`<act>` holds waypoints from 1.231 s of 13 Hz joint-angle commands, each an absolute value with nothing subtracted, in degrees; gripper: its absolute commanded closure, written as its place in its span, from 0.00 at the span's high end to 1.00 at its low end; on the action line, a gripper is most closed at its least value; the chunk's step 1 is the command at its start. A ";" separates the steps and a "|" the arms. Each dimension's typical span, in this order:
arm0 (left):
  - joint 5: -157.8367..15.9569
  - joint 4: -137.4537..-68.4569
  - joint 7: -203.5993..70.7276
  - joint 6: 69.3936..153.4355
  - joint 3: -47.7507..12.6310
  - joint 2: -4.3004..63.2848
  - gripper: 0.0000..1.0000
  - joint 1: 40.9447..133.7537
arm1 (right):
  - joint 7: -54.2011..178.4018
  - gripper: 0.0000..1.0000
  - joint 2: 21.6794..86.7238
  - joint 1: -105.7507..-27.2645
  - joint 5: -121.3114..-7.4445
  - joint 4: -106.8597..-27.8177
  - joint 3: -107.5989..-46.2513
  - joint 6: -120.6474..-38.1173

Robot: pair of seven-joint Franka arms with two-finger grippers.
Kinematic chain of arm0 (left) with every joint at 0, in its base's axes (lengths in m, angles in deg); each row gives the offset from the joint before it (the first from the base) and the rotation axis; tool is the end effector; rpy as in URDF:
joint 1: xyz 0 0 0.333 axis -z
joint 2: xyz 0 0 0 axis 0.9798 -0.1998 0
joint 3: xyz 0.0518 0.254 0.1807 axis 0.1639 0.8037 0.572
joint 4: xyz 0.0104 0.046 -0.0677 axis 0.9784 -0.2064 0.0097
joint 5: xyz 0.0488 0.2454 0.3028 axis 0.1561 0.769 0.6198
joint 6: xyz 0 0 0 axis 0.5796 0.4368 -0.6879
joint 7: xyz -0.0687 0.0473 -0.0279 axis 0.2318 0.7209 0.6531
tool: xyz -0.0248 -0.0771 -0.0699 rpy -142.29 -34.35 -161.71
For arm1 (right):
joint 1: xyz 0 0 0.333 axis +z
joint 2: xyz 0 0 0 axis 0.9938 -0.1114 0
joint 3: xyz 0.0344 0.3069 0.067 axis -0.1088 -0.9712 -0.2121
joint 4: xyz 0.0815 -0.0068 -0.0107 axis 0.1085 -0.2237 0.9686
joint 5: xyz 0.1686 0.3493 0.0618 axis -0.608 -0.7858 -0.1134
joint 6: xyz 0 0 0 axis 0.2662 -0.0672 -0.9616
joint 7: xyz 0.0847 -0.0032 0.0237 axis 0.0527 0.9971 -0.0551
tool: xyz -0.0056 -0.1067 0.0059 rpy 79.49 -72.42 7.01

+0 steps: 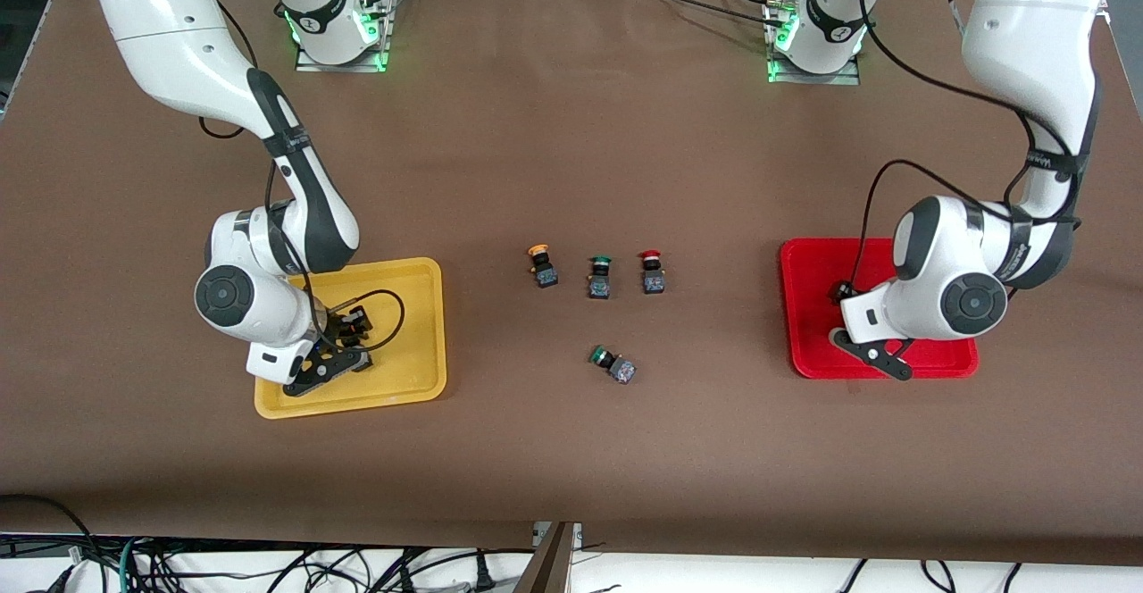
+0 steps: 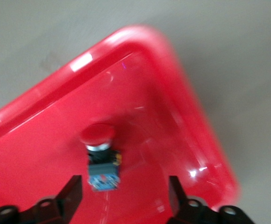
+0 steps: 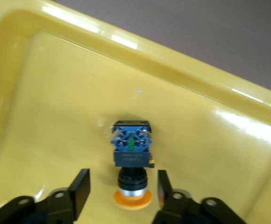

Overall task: Place red and yellow buttons in trays
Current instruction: 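Place orange in yellow tray while the left gripper places red in red tray, then grasp another orange button with the right gripper while the left gripper grasps red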

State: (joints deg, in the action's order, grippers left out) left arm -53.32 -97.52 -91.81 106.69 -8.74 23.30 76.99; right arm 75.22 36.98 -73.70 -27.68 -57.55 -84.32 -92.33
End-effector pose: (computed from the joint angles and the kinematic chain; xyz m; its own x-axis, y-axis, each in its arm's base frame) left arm 0.6532 -0.0697 0.2786 0.8387 -0.4942 -0.2287 -0.4991 -0.8656 0.0402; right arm 0.6879 0.1410 0.2273 0.8710 0.4910 -0.0158 0.4904 -0.8709 -0.0319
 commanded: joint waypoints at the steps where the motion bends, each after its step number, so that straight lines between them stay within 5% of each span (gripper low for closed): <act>1: -53.07 -97.11 -79.38 102.62 -15.46 27.34 1.00 78.56 | 71.33 0.89 38.82 -72.36 -30.33 -54.55 -86.58 -85.87; 3: -52.98 -96.85 -61.46 104.80 -20.40 24.46 1.00 81.18 | 61.96 0.89 38.91 -70.70 -30.61 -53.92 -89.83 -84.88; 8: -52.11 -98.16 -32.67 122.90 -20.33 14.08 1.00 91.38 | 37.69 0.89 37.42 -59.46 -30.26 -54.01 -92.48 -89.95; 11: -50.97 -98.25 -30.87 123.36 -19.89 12.49 1.00 92.71 | 30.90 0.89 35.57 -55.32 -29.82 -55.06 -92.48 -94.09; 12: -50.70 -98.17 -30.87 123.36 -19.89 12.49 0.77 92.80 | 29.22 0.89 35.22 -54.17 -29.64 -55.50 -92.31 -95.32; 13: -50.61 -98.08 -30.79 123.36 -19.89 12.40 0.31 93.15 | 28.34 0.89 34.78 -53.55 -29.47 -56.11 -92.22 -96.47; 14: -50.61 -98.08 -30.96 123.36 -19.71 12.40 0.08 93.50 | 28.15 0.89 34.43 -53.37 -29.47 -56.99 -92.13 -97.96; 16: -50.61 -98.08 -31.58 123.10 -19.71 12.49 0.00 93.24 | 27.19 0.89 34.25 -52.59 -29.47 -58.49 -92.13 -100.42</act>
